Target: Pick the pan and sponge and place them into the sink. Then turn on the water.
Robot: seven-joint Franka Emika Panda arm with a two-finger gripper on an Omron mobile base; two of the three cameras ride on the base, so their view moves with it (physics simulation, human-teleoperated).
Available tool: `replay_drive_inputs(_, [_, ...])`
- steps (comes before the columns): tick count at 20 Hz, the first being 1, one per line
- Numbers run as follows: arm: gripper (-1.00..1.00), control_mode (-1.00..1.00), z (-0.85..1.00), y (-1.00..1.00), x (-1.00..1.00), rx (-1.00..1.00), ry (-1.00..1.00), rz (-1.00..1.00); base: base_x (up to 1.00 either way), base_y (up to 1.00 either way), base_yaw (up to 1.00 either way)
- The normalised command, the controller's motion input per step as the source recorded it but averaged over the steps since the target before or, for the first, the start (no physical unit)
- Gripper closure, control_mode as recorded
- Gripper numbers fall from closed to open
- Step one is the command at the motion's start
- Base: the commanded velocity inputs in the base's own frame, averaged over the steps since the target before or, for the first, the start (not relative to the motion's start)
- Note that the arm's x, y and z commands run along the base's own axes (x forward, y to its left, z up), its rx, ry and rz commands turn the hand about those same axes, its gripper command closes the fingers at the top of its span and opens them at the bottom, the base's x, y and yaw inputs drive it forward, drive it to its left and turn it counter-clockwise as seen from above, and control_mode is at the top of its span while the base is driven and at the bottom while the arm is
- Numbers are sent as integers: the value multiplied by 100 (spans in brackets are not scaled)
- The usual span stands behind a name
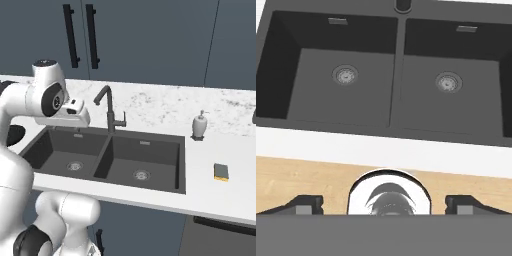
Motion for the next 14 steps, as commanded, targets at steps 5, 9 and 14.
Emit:
replay_drive_inputs(5, [-100, -100, -16, 99, -72, 0, 0, 2, 0, 0, 0])
replay_drive_inputs(9, [-100, -100, -12, 100, -30, 0, 0, 0, 0, 0, 0])
replay_drive_inputs(14, [-100, -100, -14, 100, -3, 0, 0, 0, 0, 0, 0])
